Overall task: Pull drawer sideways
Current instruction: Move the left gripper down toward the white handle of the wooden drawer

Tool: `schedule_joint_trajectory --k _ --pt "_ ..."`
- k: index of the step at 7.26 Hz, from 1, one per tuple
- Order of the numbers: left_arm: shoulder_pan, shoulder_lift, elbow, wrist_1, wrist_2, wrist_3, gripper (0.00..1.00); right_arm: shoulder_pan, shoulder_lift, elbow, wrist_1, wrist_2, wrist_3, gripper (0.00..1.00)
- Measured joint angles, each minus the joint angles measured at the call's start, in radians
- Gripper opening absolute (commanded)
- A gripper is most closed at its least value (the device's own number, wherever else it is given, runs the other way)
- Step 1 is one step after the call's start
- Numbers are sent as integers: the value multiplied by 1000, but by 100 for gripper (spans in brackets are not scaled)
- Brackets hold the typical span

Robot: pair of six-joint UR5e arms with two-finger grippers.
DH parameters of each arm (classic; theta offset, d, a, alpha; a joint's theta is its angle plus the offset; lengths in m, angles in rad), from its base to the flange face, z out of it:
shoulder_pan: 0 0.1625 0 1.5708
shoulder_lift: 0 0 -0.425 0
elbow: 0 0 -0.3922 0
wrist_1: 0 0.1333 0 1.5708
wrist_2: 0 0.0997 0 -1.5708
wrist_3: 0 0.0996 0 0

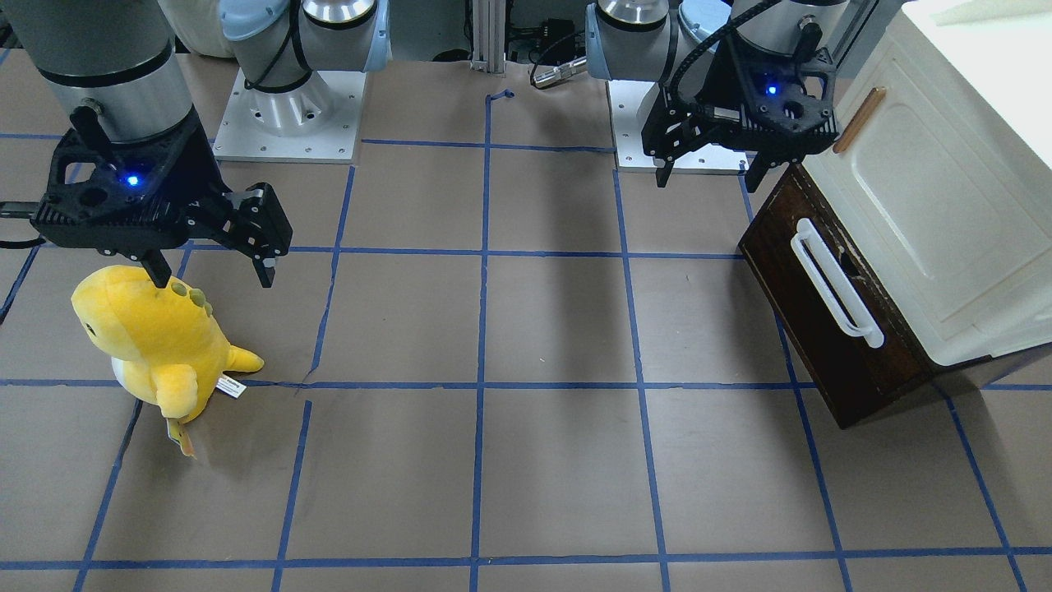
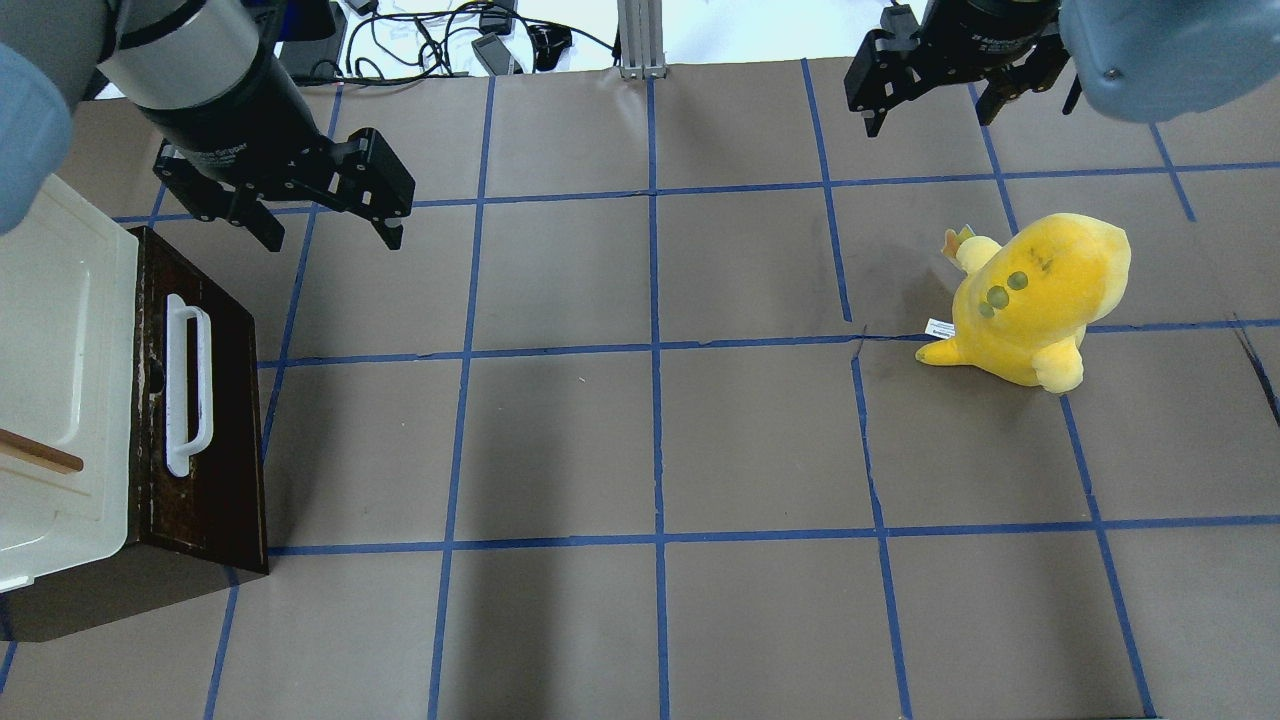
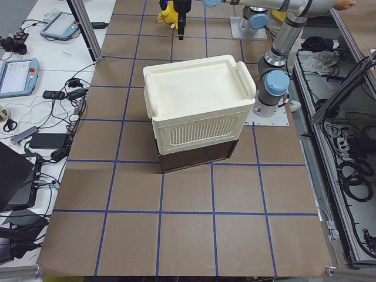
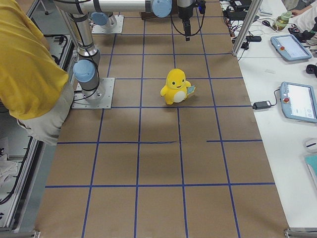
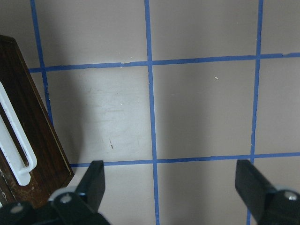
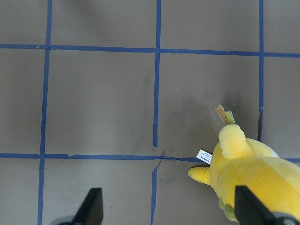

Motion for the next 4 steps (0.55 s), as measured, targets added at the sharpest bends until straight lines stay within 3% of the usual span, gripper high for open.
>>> schedule_joint_trajectory --k 2,4 --pt "-17 -39 -44 7 83 -133 100 0 0 0 0 0 0 100" --pt "-68 -95 -138 15 251 -267 100 0 0 0 0 0 0 100"
